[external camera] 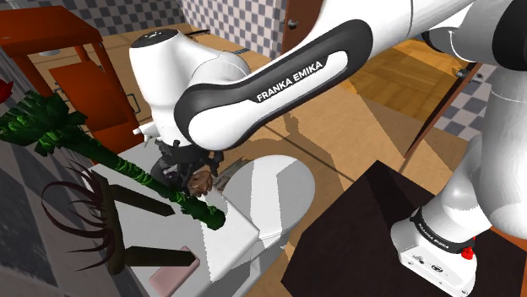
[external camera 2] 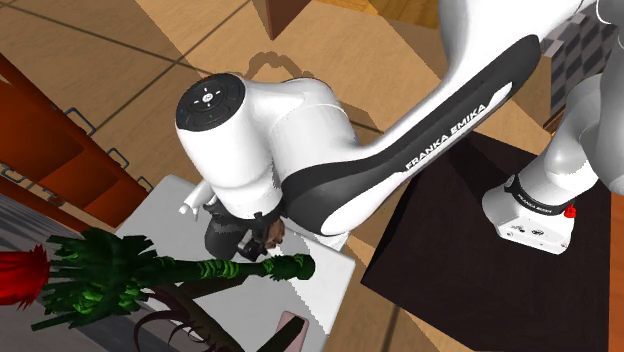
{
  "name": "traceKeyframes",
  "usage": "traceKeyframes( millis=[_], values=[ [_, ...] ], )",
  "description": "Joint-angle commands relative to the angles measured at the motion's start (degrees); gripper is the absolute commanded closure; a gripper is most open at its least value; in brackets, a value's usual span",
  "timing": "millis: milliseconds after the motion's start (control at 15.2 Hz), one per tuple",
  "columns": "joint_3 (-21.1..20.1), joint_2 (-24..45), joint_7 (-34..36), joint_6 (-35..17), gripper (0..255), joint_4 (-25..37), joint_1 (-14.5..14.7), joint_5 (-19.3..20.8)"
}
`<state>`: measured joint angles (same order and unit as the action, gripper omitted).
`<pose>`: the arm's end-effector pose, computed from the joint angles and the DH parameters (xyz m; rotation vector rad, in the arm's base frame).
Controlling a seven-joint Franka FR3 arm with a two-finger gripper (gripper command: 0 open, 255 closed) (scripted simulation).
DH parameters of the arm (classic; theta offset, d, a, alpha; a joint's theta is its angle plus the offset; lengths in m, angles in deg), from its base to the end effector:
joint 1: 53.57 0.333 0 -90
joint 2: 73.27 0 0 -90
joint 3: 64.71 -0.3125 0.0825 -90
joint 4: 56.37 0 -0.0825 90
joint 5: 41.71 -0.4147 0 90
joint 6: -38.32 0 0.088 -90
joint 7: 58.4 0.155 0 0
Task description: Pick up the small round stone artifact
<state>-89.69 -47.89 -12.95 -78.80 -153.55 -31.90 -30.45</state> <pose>0.4916 0.4676 0.2875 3.1104 0.1288 -0.0645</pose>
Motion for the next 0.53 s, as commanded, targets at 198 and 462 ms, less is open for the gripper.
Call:
traceKeyframes(
  millis=[198,462],
  values=[
    [-0.40,-1.49,-0.55,3.50,255,2.15,-0.18,-0.83],
    [-0.55,-2.05,-0.74,4.90,255,3.04,-0.23,-1.13]
  ],
)
